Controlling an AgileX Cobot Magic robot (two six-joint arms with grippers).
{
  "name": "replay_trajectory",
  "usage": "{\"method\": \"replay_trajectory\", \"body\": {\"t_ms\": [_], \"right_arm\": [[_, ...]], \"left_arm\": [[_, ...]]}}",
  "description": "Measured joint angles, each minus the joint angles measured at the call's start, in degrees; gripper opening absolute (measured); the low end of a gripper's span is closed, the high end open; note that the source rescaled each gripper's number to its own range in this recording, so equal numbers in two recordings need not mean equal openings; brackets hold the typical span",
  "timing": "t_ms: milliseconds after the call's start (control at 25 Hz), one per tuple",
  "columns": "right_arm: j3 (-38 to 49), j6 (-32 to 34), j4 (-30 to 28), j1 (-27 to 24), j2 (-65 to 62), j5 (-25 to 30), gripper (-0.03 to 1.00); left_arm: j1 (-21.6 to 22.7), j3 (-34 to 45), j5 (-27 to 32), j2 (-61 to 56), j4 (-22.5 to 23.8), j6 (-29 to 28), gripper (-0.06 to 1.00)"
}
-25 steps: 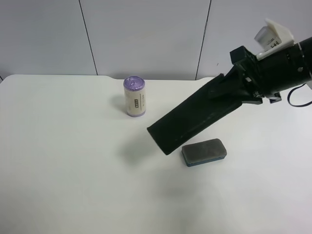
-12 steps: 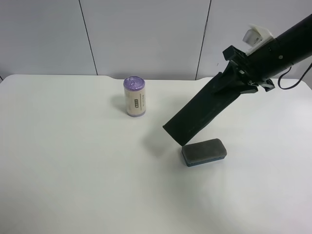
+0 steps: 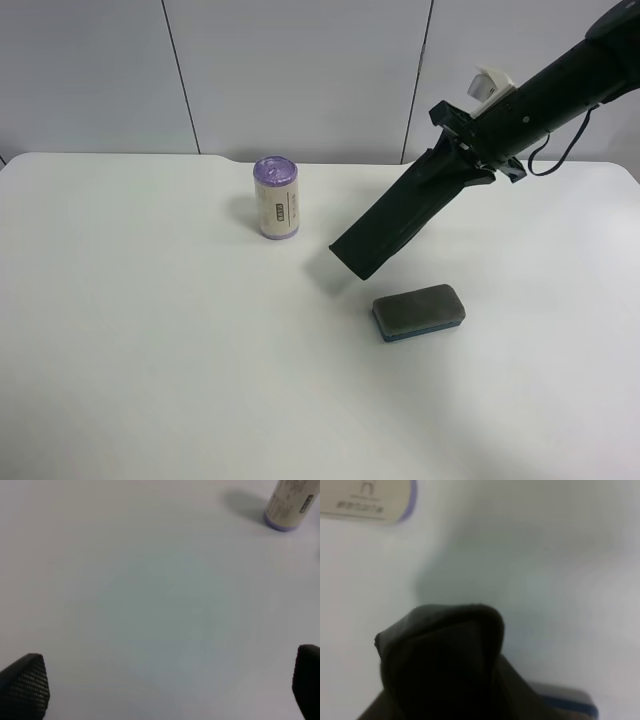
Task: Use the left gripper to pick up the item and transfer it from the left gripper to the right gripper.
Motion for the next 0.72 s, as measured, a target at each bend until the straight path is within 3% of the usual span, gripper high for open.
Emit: {"method": "replay_trajectory", "body": {"t_ms": [360,720], "right_arm": [[-0.37,-5.08,7.02,0.0,4.91,-3.55,0.0],[-0.37,-5.29,7.25,0.0,6.3,-8.11,0.0]], "left_arm": [[0.0,0.0,0.0,0.0,0.0,0.0,1.0],[0.0,0.0,0.0,0.0,0.0,0.0,1.0]]}}
